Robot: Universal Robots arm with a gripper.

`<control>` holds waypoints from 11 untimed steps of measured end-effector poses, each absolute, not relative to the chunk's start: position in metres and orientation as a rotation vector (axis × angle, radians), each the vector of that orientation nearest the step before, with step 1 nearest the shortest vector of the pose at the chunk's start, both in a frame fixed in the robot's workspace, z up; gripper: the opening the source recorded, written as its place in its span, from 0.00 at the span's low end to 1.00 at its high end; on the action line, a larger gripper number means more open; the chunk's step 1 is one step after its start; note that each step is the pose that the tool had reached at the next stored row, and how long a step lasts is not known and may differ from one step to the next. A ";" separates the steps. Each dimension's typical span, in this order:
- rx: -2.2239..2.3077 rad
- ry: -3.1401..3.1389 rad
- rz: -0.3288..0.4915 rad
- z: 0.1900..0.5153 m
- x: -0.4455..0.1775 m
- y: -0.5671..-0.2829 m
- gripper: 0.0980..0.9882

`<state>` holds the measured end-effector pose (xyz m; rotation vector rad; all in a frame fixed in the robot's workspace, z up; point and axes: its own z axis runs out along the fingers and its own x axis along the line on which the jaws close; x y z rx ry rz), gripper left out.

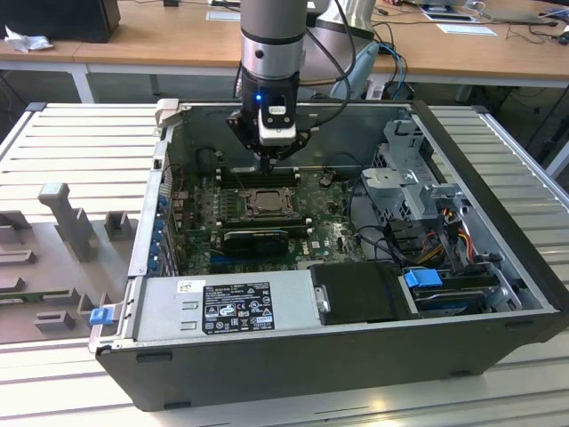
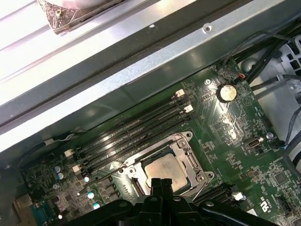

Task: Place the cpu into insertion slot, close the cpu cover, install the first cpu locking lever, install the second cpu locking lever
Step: 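Install the first cpu locking lever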

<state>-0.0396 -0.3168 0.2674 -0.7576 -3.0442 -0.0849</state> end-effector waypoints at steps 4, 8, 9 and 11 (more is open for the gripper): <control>-0.714 -3.054 -0.085 0.267 -0.040 -0.317 0.01; -0.674 -3.062 -0.085 0.267 -0.040 -0.317 0.01; -0.660 -3.065 -0.085 0.267 -0.040 -0.317 0.01; -0.641 -3.069 -0.085 0.267 -0.040 -0.317 0.01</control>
